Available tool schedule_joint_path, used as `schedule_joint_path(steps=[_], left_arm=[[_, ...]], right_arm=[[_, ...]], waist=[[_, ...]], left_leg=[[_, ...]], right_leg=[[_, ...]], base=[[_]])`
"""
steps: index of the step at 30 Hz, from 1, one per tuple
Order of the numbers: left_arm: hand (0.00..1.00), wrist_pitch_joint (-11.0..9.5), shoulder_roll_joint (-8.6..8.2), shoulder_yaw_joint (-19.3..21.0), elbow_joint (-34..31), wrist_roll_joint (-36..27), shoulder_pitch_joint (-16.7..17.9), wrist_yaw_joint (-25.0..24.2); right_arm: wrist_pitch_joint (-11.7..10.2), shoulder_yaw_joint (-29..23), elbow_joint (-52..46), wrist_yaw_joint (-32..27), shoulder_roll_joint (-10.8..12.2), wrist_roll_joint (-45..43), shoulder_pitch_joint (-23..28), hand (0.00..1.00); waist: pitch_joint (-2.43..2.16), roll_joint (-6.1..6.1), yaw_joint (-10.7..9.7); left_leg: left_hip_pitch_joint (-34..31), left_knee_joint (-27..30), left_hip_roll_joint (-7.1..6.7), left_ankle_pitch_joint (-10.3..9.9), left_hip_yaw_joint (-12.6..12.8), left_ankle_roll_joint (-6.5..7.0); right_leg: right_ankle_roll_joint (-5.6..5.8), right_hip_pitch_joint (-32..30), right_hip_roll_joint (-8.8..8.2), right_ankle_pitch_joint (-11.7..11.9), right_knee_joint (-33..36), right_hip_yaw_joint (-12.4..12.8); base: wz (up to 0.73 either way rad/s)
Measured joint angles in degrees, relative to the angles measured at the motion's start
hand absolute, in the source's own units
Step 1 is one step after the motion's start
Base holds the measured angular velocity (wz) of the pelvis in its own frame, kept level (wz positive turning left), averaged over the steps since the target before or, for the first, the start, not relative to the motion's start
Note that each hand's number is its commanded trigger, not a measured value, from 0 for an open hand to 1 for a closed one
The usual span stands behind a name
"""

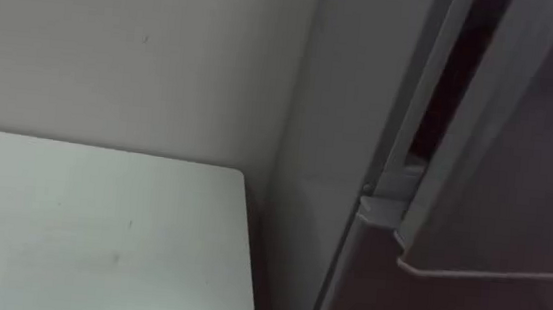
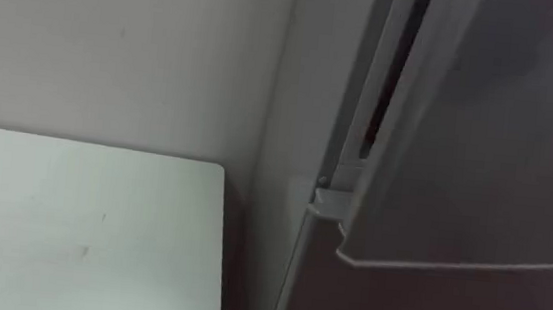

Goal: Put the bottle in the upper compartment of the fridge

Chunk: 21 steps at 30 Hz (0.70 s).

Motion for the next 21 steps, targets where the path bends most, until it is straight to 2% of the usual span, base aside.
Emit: schedule_joint_path(steps=[2, 5, 15, 21], left_arm=[[0.00, -0.1, 0.08, -0.3, -0.8, 0.0, 0.0, 0.0], [0.00, -0.2, 0.07, -0.3, -1.7, 0.0, 0.0, 0.0], [0.00, -0.6, 0.05, -0.8, -1.9, 0.1, 0.3, 0.4], [0.00, 0.0, 0.07, -1.2, -1.8, 0.1, 0.4, 0.2]], right_arm=[[-0.8, 0.2, 0.1, 0.5, 0.0, 0.0, 0.0, 0.00], [-1.4, 0.5, 0.2, 1.8, 0.0, 0.0, 0.0, 0.00], [-2.3, 2.9, 1.0, 5.0, 0.2, 0.2, 0.0, 0.00], [-2.2, 5.6, 1.7, 9.5, 1.1, 0.2, 0.0, 0.00]], waist=[[-0.07, 0.79, 0.3], [-0.09, 1.18, 0.8], [-0.07, 1.17, 1.7], [-0.03, 1.41, 2.6]], left_leg=[[0.0, -0.3, -0.05, 0.0, 0.0, 0.04], [0.2, -0.5, -0.04, 0.0, 0.1, 0.01], [0.3, -0.6, -0.05, 0.0, 0.1, 0.00], [0.2, -0.6, -0.05, 0.0, 0.1, 0.01]], right_leg=[[0.05, 0.0, 0.02, 0.0, 0.0, 0.0], [0.05, 0.0, 0.14, 0.0, -0.1, 0.2], [0.08, 0.3, 0.20, 0.1, -0.6, 0.1], [0.08, 0.7, 0.15, 0.1, -0.7, -0.1]], base=[[0.00], [-0.04], [0.00], [0.00]])
